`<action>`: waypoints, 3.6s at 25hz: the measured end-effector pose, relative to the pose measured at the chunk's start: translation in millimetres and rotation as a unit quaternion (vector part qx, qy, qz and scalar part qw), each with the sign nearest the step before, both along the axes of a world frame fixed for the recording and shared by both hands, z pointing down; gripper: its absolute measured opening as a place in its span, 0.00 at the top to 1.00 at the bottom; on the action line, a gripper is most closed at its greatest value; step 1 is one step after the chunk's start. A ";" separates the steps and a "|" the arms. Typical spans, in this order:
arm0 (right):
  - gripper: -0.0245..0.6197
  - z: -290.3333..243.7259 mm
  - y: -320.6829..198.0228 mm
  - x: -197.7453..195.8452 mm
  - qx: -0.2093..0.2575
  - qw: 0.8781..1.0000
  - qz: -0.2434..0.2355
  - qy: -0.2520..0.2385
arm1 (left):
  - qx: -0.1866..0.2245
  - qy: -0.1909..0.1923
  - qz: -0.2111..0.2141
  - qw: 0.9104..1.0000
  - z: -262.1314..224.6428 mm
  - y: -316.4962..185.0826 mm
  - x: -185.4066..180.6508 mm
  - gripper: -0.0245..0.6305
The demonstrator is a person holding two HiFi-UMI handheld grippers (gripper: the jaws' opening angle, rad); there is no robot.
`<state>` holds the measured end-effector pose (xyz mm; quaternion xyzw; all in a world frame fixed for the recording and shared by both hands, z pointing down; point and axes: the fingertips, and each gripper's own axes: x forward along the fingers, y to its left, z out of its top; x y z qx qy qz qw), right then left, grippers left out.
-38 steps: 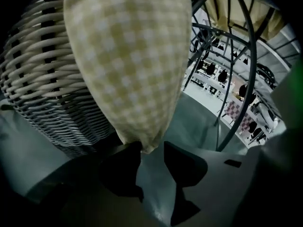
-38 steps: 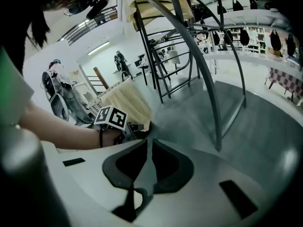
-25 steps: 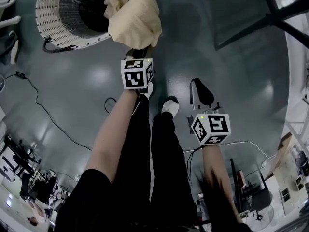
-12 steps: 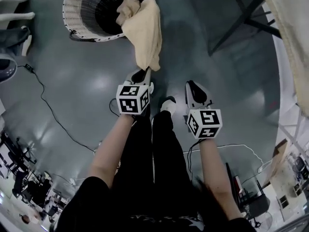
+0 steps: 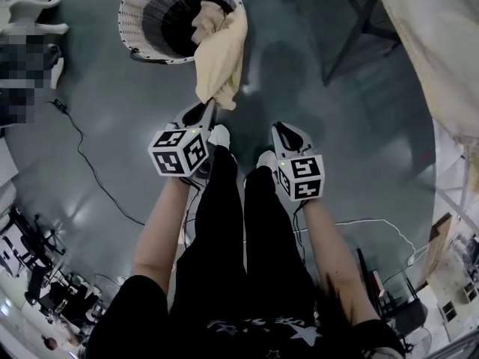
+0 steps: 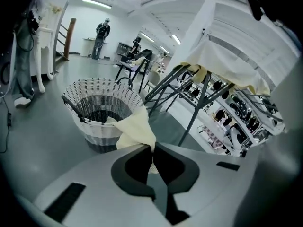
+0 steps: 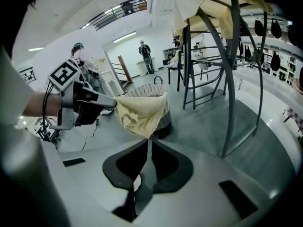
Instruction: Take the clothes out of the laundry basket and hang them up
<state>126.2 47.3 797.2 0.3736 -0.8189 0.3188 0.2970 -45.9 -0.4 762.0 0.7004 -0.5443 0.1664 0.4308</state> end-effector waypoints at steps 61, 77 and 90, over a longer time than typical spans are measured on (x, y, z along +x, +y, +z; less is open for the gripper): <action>0.89 -95.1 -54.2 -101.5 0.237 0.946 -0.150 0.163 | -0.069 0.046 0.064 0.995 -2.4 22.3 -67.1 0.93; 0.89 -100.7 -51.6 -90.7 0.229 0.952 -0.143 0.147 | -0.092 -0.037 0.132 0.986 -19.6 31.7 -67.2 0.91; 0.89 -107.0 -52.6 -84.6 0.228 0.952 -0.146 0.140 | -0.166 -0.015 0.185 0.969 -16.9 60.5 -46.7 0.50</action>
